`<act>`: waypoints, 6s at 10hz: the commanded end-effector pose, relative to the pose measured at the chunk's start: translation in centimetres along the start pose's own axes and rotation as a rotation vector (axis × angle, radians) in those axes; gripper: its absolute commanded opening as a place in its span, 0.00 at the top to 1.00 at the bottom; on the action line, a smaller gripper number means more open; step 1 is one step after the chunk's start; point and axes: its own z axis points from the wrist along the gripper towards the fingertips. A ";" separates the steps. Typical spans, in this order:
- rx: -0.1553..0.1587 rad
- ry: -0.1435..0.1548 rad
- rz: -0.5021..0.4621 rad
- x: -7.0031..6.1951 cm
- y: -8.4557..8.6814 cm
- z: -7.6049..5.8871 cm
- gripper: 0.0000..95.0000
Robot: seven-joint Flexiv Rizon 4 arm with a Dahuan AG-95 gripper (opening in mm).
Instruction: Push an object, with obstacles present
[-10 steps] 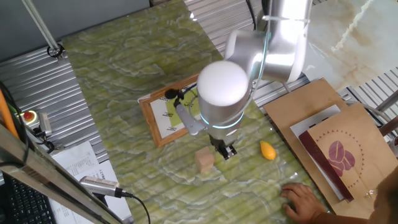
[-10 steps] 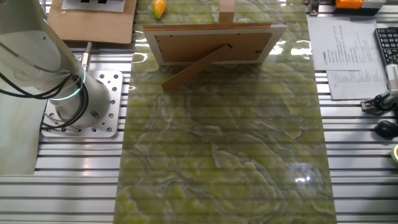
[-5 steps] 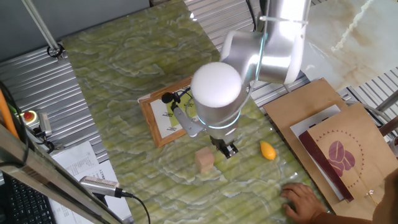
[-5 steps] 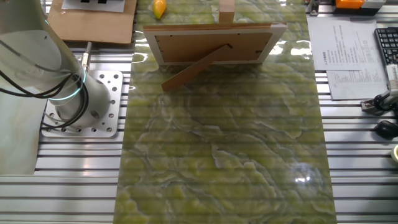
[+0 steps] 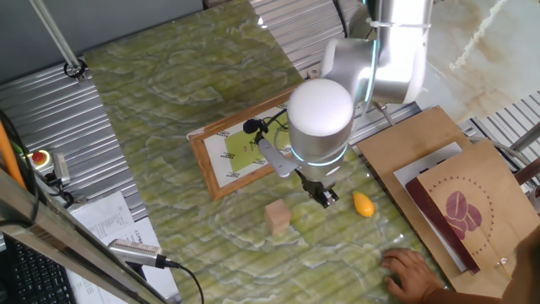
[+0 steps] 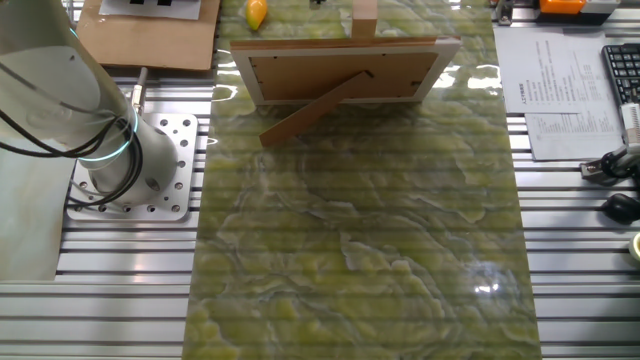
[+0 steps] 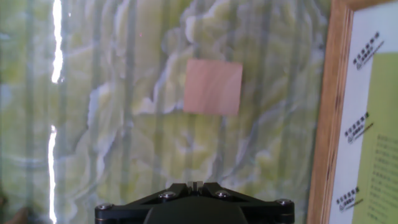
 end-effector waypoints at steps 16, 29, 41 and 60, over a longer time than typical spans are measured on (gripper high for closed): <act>0.013 -0.021 0.070 -2.1 -0.6 3.7 1.00; 0.012 -0.062 0.068 -4.5 -2.1 5.7 1.00; 0.012 -0.095 0.066 -6.5 -2.6 6.0 1.00; 0.011 -0.131 0.061 -7.5 -2.7 5.6 1.00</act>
